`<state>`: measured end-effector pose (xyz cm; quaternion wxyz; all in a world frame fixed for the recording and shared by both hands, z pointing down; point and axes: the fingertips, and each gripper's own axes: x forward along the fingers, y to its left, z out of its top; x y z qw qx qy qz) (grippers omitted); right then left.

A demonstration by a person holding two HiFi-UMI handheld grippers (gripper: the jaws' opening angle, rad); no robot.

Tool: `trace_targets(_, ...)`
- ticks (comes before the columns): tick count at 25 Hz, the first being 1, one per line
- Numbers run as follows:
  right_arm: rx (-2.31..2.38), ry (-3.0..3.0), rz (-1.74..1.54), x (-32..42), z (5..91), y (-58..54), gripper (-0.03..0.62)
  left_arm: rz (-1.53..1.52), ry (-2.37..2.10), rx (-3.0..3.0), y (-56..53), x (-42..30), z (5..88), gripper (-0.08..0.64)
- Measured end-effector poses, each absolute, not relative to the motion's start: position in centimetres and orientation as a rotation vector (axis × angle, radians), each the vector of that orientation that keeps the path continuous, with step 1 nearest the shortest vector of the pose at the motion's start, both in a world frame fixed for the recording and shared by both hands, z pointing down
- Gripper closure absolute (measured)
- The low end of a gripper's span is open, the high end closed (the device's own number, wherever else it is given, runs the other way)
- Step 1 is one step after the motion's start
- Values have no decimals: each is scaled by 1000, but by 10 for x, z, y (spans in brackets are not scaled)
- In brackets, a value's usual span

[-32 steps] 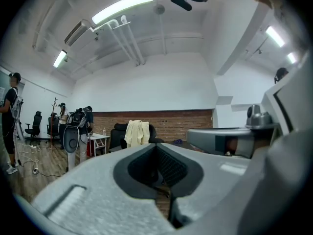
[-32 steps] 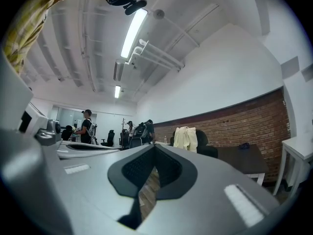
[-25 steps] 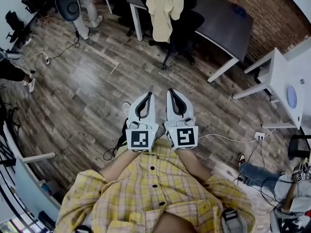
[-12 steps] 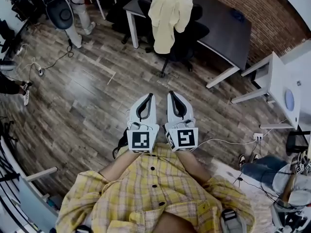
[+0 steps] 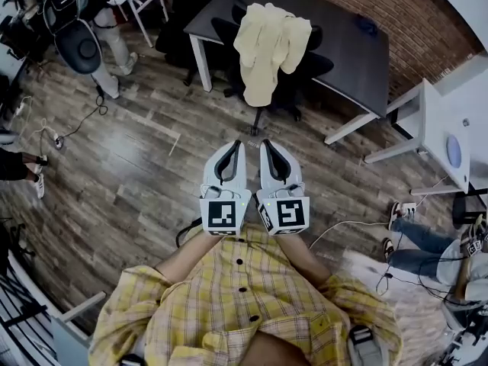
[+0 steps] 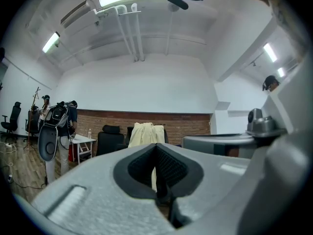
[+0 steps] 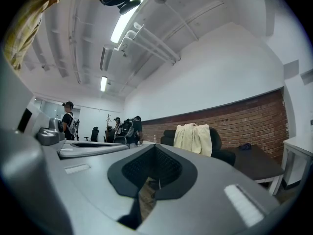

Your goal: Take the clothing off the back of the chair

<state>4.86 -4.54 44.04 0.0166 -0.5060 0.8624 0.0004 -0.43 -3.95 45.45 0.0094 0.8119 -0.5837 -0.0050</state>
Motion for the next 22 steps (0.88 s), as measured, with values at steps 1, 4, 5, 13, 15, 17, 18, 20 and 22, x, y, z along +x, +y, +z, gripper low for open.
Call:
trace_targets(1, -1590, 2669, 1, 43, 439, -52, 588, -12, -1809, 2547, -46, -10, 454, 560)
trace_targets(4, -1646, 2634, 9, 31, 432, -74, 588, -3, -1762, 2576, -67, -25, 451, 560)
trace_targets(5, -1666, 2622, 7, 28, 430, -81, 588, -2, -1746, 2588, -74, -28, 450, 560)
trace_targets(13, -1807, 2535, 3, 4, 419, -128, 588, 9, -1616, 2676, -118, -55, 442, 560)
trace_targets(15, -1836, 2517, -5, -1, 417, -136, 589, 8, -1593, 2685, -126, -61, 442, 560)
trace_targets(17, -1863, 2498, -12, -4, 416, -144, 589, -7, -1569, 2700, -134, -65, 440, 560)
trace_targets(18, -1877, 2489, -14, -6, 415, -147, 588, -12, -1554, 2710, -136, -65, 440, 560)
trace_targets(20, -1901, 2479, -9, -8, 414, -151, 588, 2, -1522, 2723, -139, -66, 441, 560)
trace_targets(22, -1913, 2479, 1, -11, 413, -156, 589, -5, -1506, 2729, -143, -68, 442, 560)
